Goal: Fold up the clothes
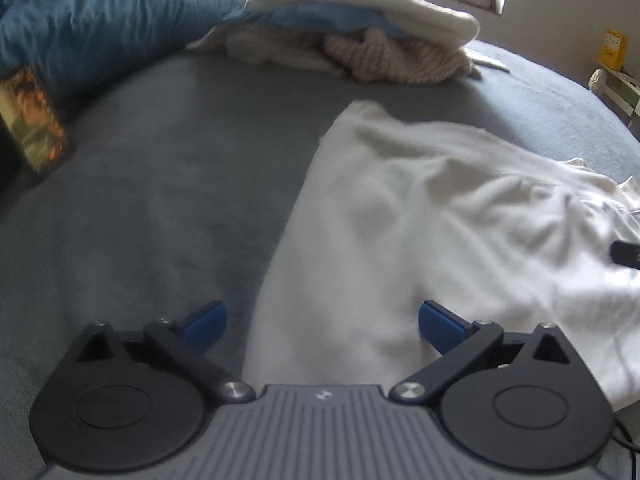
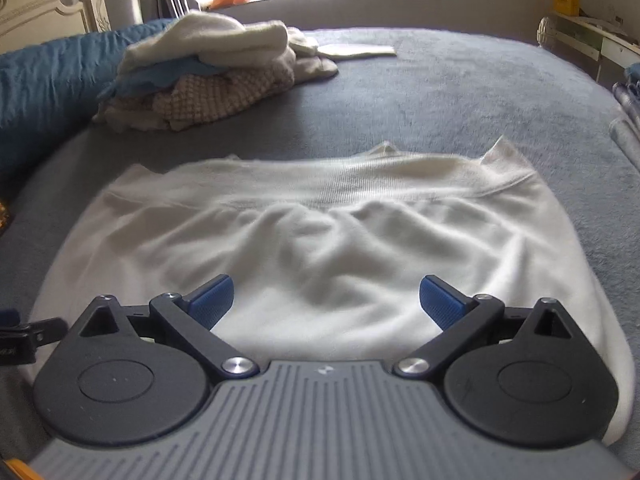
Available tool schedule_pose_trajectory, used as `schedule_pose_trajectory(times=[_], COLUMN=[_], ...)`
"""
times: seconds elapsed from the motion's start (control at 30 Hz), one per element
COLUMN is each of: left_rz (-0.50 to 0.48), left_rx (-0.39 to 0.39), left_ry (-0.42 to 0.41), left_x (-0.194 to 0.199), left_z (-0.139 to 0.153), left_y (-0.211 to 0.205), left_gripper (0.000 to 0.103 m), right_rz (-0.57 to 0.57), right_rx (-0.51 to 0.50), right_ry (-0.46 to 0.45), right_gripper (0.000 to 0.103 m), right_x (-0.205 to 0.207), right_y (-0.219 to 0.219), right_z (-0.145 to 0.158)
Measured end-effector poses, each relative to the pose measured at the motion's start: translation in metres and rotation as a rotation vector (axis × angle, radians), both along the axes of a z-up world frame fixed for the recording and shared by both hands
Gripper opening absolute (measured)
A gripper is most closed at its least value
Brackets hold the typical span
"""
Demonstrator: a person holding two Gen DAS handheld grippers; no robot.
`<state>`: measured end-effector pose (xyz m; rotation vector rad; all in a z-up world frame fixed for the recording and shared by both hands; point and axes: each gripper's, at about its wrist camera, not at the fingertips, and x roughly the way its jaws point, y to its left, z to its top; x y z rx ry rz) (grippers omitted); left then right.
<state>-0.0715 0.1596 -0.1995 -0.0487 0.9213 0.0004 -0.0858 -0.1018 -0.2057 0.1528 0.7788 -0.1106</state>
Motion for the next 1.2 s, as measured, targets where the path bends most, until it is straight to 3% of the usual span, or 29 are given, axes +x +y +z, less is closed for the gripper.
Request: schedule_pose_trajectory(times=[0.13, 0.23, 0.37, 0.53, 0.7, 0.8, 1.0, 1.2], left_rz=[-0.017, -0.031, -0.044, -0.058, -0.004, 0.014, 0.024, 0.025], left_rx=[-0.005, -0.005, -0.047, -0.159, -0.397, -0.481, -0.491, -0.504], left_ry=[-0.012, -0.041, -0.020, 0.029, 0.104, 0.102, 0.083, 0.076], left_x=[-0.003, -0.005, -0.011, -0.038, -0.051, -0.052, -0.047, -0.044], left_z=[0.000, 0.003, 0.008, 0.006, -0.007, -0.013, -0.015, -0.012], left_y=[0.012, 0.025, 0.048, 0.076, 0.091, 0.088, 0.086, 0.094], left_gripper=[0.103, 0.103, 0.102, 0.102, 0.100, 0.099, 0.098, 0.093], right_rz=[-0.012, -0.007, -0.037, -0.037, -0.043, -0.046, -0.044, -0.039], right_rx=[-0.027, -0.046, -0.067, -0.065, -0.064, -0.061, -0.056, -0.039], right_ry=[0.053, 0.042, 0.017, 0.034, 0.032, 0.033, 0.030, -0.040], right_gripper=[0.102, 0.102, 0.102, 0.102, 0.102, 0.102, 0.102, 0.102], right_x=[0.009, 0.009, 0.003, 0.005, 0.005, 0.004, 0.004, -0.004], right_y=[0.000, 0.003, -0.001, -0.010, -0.009, -0.008, -0.009, -0.012], right_z=[-0.037, -0.037, -0.029, -0.036, -0.036, -0.036, -0.034, -0.020])
